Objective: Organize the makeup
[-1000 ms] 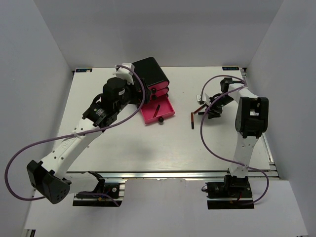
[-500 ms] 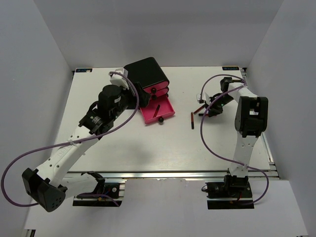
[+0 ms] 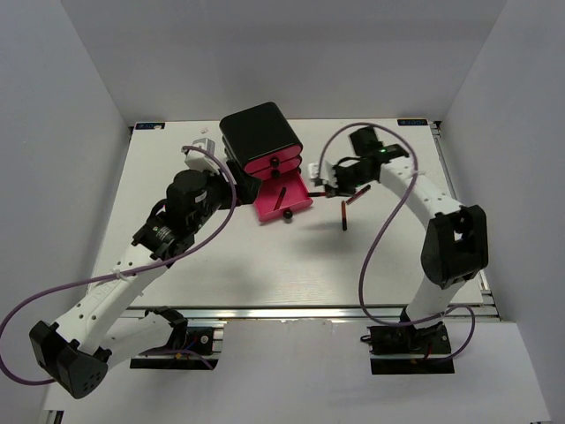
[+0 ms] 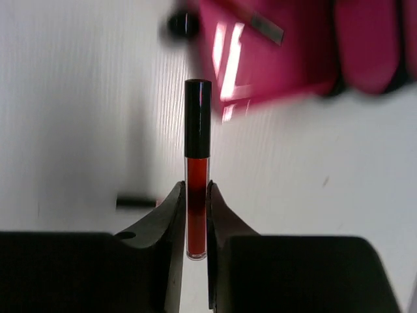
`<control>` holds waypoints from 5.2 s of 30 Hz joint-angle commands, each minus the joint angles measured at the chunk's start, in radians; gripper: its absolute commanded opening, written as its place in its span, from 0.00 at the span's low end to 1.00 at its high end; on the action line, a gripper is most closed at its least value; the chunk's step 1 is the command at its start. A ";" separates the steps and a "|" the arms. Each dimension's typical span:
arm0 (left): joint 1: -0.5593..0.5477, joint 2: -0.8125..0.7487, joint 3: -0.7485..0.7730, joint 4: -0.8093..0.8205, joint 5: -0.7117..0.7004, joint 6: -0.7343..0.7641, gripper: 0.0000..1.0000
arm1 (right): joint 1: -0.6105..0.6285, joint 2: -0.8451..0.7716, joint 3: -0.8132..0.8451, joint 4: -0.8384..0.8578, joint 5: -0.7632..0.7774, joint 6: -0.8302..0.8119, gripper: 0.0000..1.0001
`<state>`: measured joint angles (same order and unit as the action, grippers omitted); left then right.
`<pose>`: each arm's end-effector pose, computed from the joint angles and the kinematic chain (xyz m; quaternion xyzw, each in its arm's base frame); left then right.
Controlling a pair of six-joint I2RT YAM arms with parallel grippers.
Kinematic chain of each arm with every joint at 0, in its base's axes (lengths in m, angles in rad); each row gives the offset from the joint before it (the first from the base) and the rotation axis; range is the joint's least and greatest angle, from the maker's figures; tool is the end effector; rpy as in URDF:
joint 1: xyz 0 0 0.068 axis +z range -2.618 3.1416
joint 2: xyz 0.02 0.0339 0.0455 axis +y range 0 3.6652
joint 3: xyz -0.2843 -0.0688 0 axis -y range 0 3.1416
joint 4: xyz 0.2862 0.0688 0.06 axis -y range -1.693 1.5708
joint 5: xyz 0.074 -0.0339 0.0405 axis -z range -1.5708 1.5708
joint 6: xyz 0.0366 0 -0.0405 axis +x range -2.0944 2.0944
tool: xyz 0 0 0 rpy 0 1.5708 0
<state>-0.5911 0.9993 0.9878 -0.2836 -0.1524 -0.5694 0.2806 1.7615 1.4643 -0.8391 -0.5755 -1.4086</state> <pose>0.2177 -0.1394 0.3773 -0.0366 0.8015 -0.2744 0.5301 0.3877 0.1325 0.2712 -0.7407 0.5760 0.1237 0.3228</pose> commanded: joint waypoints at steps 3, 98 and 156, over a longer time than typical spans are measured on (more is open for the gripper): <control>0.005 -0.042 -0.005 -0.006 -0.033 -0.014 0.98 | 0.245 0.024 -0.032 0.362 0.075 0.315 0.00; 0.005 -0.050 -0.167 0.182 0.002 -0.074 0.98 | 0.097 0.173 0.186 0.129 0.083 0.094 0.00; 0.007 -0.122 -0.245 0.205 -0.052 -0.104 0.35 | 0.060 0.004 -0.294 0.468 0.683 1.593 0.65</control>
<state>-0.5900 0.8867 0.7235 -0.0753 -0.1883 -0.6800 0.3447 1.7279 1.1221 -0.3668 0.0460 0.1116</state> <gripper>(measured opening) 0.344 0.659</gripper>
